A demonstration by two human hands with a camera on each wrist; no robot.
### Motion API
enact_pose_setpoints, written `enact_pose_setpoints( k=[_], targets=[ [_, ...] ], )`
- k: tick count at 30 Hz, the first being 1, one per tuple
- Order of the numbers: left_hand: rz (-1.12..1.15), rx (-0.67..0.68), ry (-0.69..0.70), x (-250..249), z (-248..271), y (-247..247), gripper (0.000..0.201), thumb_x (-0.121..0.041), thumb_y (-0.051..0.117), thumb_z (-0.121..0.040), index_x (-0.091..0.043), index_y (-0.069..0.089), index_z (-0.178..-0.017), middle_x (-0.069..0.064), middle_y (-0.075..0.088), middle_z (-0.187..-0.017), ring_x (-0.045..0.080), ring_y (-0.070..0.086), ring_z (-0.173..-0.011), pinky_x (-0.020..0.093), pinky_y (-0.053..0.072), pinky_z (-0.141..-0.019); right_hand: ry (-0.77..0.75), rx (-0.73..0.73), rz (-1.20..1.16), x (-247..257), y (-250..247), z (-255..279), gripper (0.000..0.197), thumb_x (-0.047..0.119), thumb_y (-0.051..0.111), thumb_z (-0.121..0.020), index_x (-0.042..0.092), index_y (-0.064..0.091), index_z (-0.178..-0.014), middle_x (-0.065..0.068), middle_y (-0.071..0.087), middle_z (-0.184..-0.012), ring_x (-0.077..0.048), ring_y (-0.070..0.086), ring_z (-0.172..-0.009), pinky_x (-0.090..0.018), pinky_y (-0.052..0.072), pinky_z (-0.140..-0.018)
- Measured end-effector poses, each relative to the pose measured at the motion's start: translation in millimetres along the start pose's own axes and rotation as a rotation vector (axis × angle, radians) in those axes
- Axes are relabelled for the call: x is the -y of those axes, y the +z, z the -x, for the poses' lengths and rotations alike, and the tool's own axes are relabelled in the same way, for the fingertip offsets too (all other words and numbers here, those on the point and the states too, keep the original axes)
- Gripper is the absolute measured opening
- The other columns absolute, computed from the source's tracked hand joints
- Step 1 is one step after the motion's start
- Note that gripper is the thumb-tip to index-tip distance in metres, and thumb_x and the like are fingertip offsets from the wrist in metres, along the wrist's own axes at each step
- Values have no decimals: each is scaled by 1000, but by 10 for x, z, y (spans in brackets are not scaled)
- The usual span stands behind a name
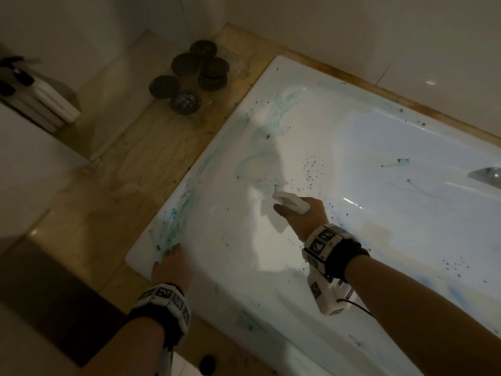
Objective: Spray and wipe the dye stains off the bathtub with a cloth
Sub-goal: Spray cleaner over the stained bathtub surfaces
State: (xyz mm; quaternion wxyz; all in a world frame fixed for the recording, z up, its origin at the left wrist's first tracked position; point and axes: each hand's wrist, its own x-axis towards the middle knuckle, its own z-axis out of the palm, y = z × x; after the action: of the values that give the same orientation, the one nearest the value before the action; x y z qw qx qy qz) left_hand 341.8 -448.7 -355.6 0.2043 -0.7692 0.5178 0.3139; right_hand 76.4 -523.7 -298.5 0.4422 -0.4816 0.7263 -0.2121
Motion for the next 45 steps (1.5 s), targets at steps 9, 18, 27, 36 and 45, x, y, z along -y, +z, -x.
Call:
enact_pose_setpoints(
  k=[9, 18, 27, 36, 45],
  targets=[
    [44, 80, 68, 99, 211, -24, 67, -24, 44, -96, -12, 7, -150, 12, 29, -149, 26, 35, -133, 35, 31, -109, -116, 118, 134, 19, 139, 396, 22, 28, 66, -83, 14, 67, -100, -4, 58, -76, -26, 55, -71, -35, 47, -69],
    [-85, 175, 127, 61, 429, 10, 59, -12, 47, -94, -4, 16, -144, 13, 35, -142, 25, 40, -129, 29, 35, -105, -134, 413, 166, -66, 262, 777, 34, 23, 68, -83, 10, 63, -114, -4, 63, -96, -19, 59, -91, -31, 47, -84],
    [-162, 185, 267, 5, 497, 76, 60, -7, 38, -96, -14, 12, -149, 10, 19, -153, 25, 25, -138, 34, 26, -112, -14, 495, 450, -354, 238, 1123, 31, 36, 66, -82, 14, 68, -103, -2, 69, -96, -17, 64, -88, -34, 52, -86],
    [-181, 229, 364, -281, 806, 364, 62, -1, 35, -95, -18, 11, -150, 7, 8, -157, 25, 16, -143, 34, 20, -115, -99, 485, 601, -587, -15, 1545, 23, 46, 58, -85, 23, 61, -87, 1, 66, -95, -19, 61, -92, -28, 46, -83],
    [-2, 255, 327, -458, 1369, 682, 59, -2, 32, -95, -22, 16, -149, 14, 39, -143, 28, 44, -126, 30, 35, -106, -162, 575, 672, -931, -221, 2135, 25, 31, 53, -90, 20, 57, -112, 2, 59, -113, -19, 56, -104, -31, 45, -92]
  ],
)
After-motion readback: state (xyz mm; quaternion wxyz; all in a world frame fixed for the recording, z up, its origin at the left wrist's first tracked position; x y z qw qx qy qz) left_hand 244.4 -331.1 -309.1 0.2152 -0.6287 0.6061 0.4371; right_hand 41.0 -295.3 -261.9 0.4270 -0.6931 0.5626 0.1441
